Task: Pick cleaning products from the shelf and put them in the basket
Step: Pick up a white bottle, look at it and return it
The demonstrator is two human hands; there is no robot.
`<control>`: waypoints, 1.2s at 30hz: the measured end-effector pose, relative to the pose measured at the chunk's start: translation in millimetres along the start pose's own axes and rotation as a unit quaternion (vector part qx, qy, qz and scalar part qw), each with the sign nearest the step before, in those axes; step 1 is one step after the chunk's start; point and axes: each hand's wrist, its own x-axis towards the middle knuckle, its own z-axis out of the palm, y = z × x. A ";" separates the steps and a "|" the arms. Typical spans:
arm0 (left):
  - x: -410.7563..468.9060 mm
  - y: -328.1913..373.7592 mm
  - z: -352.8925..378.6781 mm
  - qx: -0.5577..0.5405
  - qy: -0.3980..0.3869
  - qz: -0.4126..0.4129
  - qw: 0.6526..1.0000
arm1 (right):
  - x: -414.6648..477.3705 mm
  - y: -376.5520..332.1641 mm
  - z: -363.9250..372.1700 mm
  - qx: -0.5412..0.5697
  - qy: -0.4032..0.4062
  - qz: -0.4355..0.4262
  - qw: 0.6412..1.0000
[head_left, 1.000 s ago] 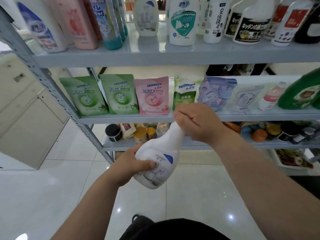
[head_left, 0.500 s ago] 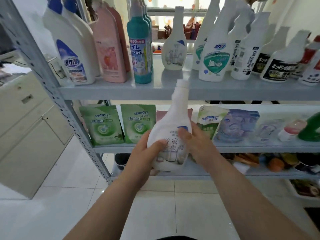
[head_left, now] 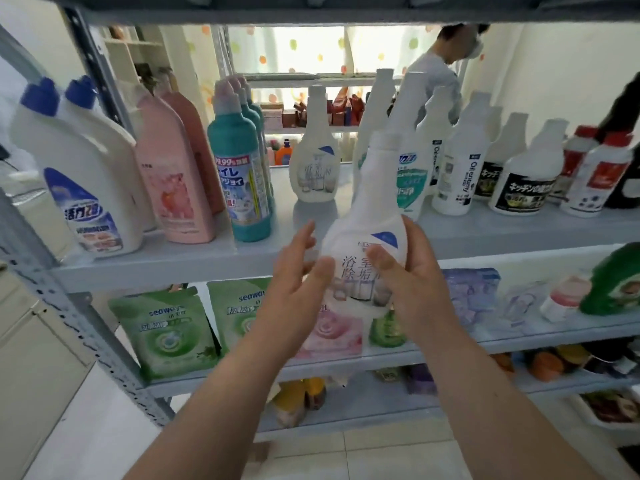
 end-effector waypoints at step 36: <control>64.7 1.5 -7.6 0.032 0.184 0.019 0.982 | 82.2 1.9 -21.0 -0.089 0.076 -0.091 0.989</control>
